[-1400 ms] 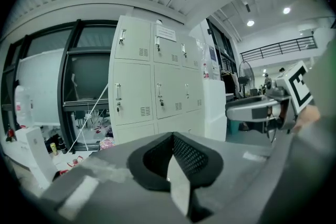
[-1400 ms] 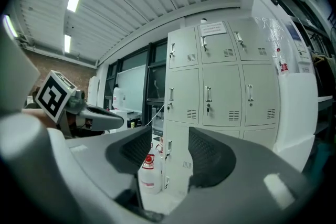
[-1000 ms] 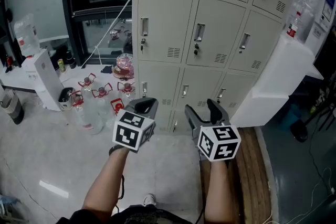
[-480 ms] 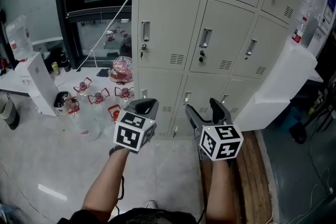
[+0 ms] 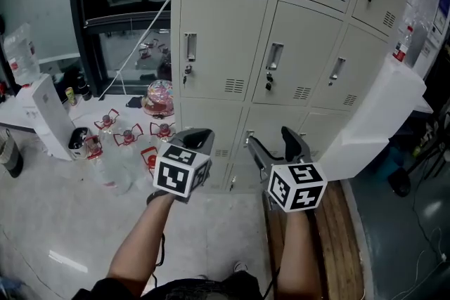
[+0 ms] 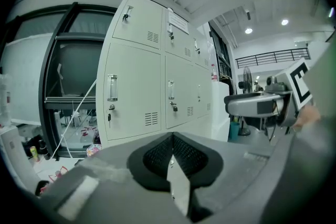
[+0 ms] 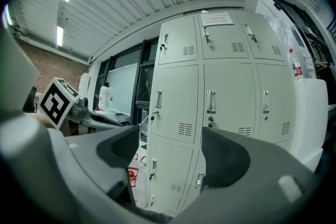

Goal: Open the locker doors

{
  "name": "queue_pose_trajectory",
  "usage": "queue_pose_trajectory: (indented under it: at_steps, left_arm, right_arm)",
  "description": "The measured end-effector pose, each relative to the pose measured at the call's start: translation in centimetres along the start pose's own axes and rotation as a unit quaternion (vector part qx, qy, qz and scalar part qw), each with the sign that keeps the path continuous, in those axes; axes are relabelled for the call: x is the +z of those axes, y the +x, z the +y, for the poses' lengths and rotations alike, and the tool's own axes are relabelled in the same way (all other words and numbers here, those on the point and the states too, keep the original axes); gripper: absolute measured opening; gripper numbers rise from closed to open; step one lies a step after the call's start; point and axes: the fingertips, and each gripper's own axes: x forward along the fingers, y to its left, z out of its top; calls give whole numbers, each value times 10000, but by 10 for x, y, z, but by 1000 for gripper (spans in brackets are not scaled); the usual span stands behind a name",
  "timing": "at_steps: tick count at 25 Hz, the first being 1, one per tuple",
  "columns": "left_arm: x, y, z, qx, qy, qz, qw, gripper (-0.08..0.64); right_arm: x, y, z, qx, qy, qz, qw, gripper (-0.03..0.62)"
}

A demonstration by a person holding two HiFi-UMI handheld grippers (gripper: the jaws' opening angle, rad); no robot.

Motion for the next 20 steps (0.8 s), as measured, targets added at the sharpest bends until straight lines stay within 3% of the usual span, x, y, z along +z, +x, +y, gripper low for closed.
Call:
queue_pose_trajectory:
  at_steps: [7, 20]
  left_arm:
    - [9, 37, 6, 134, -97, -20, 9999, 0]
    - [39, 118, 35, 818, -108, 51, 9966, 0]
  right_arm:
    - [12, 35, -25, 290, -99, -146, 9994, 360]
    - [23, 127, -87, 1098, -147, -158, 9937, 359]
